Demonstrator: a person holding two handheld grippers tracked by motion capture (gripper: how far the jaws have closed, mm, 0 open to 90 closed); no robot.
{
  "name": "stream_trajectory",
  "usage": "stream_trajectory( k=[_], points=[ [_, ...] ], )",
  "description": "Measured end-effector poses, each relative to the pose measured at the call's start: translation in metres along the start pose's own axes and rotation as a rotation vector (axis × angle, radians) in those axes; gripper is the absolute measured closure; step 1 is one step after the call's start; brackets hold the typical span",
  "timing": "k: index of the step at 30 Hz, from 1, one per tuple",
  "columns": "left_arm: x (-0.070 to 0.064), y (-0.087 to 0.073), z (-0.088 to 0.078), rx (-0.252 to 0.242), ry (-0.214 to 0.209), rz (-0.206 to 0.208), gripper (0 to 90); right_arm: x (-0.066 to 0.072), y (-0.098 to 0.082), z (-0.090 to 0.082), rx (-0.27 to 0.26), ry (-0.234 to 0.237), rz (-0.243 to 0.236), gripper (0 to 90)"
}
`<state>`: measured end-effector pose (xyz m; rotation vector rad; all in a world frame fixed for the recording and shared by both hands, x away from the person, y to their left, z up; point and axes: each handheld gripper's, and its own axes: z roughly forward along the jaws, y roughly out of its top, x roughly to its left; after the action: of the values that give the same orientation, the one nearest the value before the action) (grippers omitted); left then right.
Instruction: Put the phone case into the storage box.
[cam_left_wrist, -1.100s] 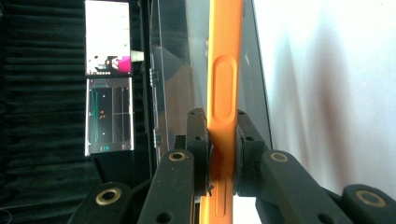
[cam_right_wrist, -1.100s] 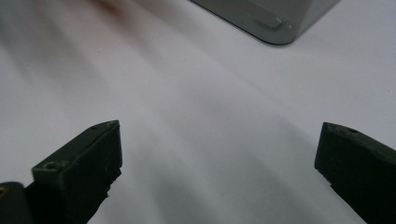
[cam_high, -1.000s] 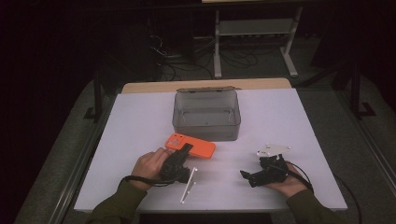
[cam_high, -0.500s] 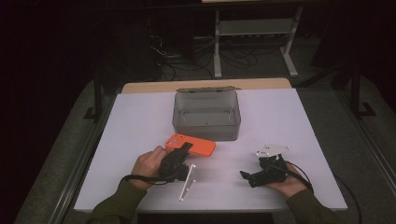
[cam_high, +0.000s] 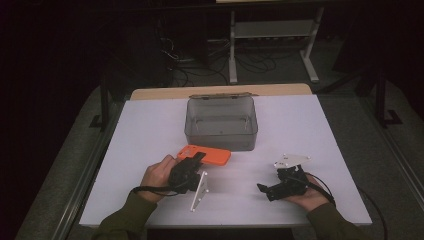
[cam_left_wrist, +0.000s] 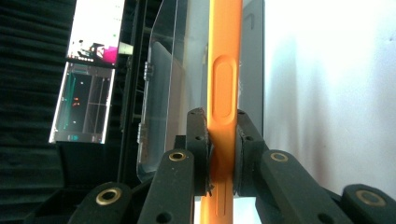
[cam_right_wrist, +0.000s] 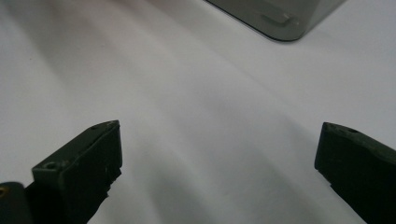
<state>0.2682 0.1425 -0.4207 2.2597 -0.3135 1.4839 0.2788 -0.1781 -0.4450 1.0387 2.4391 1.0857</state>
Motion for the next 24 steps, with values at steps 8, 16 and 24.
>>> stream_trajectory(
  k=[8,16,24],
  points=[
    [0.004,-0.003,0.0,-0.005,-0.029,-0.058,79.6,0.0,0.0,0.0,0.004,0.0,0.0,0.3],
    [0.01,-0.007,0.0,-0.012,-0.048,-0.133,79.6,0.0,0.0,0.0,0.006,-0.001,-0.001,0.3],
    [0.012,-0.009,0.001,-0.019,-0.065,-0.178,79.5,0.0,0.0,0.0,0.008,0.0,-0.001,0.3]
  ],
)
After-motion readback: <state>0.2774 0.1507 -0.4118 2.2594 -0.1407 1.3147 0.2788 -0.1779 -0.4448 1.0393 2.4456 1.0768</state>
